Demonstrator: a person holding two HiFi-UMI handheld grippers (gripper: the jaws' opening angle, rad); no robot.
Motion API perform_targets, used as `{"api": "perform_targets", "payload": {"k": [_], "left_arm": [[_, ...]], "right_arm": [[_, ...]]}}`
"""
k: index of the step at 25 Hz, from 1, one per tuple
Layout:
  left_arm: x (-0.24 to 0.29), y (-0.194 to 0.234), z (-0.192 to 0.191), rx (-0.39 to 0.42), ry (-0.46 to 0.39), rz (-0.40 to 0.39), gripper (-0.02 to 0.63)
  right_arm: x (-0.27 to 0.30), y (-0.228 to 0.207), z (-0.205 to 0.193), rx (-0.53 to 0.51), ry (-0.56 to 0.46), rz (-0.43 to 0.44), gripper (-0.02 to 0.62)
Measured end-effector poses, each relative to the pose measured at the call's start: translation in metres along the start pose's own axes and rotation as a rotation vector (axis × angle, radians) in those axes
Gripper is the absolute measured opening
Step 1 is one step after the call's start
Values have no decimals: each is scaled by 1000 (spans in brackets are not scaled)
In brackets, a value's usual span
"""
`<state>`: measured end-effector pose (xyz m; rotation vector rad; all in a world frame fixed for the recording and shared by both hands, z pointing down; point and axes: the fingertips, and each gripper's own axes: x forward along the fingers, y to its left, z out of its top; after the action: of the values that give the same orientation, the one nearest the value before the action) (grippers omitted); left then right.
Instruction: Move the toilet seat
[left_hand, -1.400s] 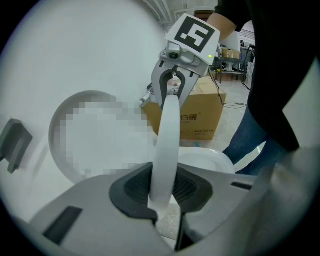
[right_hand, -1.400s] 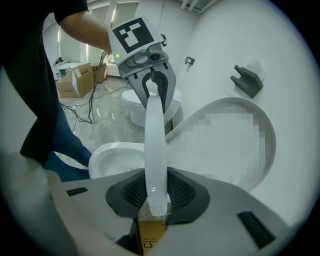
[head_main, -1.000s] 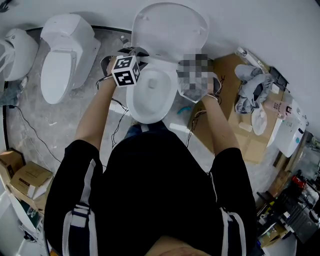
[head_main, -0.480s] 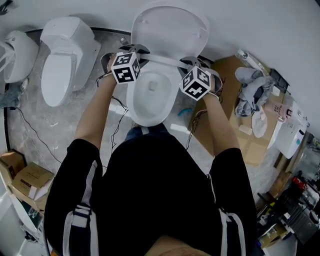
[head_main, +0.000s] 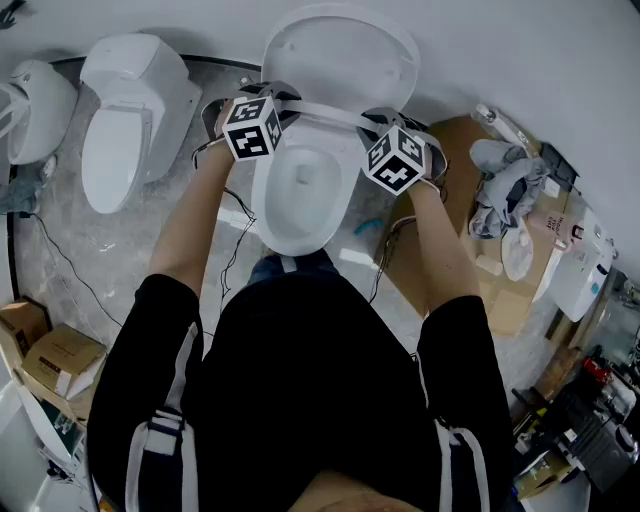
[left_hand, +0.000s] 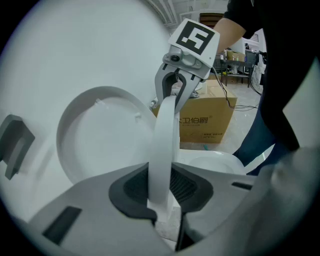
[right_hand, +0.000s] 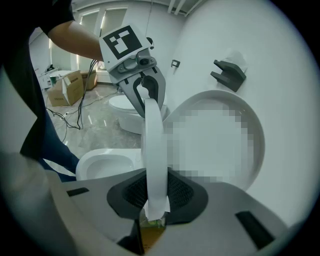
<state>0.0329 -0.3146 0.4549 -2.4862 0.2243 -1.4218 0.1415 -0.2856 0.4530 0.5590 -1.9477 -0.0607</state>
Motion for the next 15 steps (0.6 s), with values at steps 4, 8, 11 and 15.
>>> {"api": "perform_targets", "payload": {"k": [4, 8, 11, 15], "left_arm": [[2, 7, 0, -6, 0, 1, 94], [4, 16, 2, -16, -1, 2, 98], [5, 23, 1, -22, -3, 1, 101], [8, 32, 1, -27, -7, -1, 104]], "right_arm": [[2, -7, 1, -2, -6, 2, 83], [3, -16, 1, -3, -10, 2, 84], [5, -23, 4, 2, -12, 3, 87], [7, -31, 4, 5, -17, 3, 91]]}}
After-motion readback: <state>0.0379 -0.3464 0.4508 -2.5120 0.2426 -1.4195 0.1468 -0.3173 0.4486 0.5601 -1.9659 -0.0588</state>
